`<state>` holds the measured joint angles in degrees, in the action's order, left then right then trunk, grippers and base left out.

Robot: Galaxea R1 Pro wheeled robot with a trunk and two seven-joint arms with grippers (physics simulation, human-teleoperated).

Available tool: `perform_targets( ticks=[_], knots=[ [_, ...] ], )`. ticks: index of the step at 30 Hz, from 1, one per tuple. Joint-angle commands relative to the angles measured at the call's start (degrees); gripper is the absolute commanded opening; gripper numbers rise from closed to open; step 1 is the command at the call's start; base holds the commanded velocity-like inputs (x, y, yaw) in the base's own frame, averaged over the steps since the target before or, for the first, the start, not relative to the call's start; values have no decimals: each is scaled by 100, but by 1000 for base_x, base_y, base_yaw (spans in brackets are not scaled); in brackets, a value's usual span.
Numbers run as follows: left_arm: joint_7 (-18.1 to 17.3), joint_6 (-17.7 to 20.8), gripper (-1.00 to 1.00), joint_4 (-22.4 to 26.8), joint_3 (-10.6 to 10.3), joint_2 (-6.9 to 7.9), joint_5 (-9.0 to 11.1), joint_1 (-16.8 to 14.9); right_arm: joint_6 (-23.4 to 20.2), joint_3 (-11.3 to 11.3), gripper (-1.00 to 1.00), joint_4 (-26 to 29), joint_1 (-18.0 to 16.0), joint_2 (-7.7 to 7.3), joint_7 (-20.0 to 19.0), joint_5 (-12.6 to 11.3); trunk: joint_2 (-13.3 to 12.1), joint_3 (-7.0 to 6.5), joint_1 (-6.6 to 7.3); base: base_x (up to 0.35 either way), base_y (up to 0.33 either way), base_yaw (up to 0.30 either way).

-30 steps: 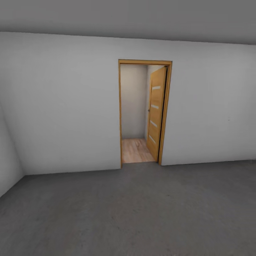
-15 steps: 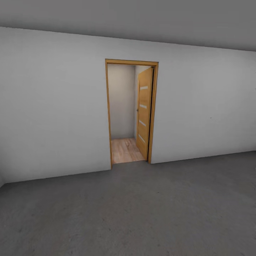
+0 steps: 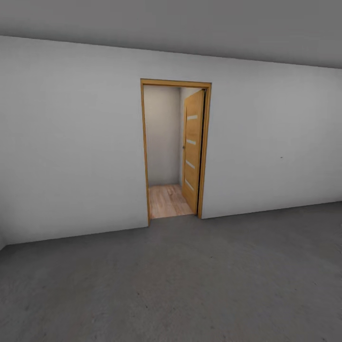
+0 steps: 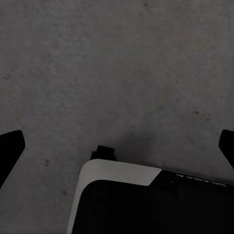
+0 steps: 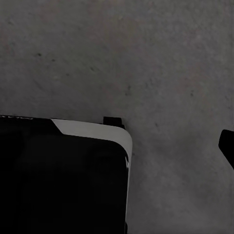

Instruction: Move the two storage containers from the living room to the garage. In the garage, place one container on the floor and stack the other container on top of it (either order is fine).

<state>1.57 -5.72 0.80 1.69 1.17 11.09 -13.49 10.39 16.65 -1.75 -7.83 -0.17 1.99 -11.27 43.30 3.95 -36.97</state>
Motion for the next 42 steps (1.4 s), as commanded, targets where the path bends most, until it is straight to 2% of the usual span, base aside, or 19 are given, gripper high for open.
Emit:
perform_targets(
  ticks=[1,6,10,19,23,42],
  knots=[
    [1,-17,100,-4,21,-19,22,-5,34,49,100,-18,-8,3,3,-51,8,10,-1,0,0,0],
    [-55,11,100,4,6,-167,-2,-5,33,49,100,-18,-8,7,3,-46,8,10,-1,51,0,0],
    [-70,45,100,14,-27,-200,-47,-5,33,50,100,-18,-7,8,3,-43,8,10,-1,243,0,0],
    [-70,30,100,24,-37,-209,-111,-5,41,70,100,-18,-8,0,3,-27,8,10,-1,316,-2,0],
    [-30,75,100,14,1,-194,-38,-5,34,75,100,-18,-8,0,3,-25,8,10,-1,314,-57,0],
    [10,65,100,-46,20,-198,-2,-5,42,75,100,-18,-8,-13,10,-33,8,10,-1,313,-4,0]
  ],
)
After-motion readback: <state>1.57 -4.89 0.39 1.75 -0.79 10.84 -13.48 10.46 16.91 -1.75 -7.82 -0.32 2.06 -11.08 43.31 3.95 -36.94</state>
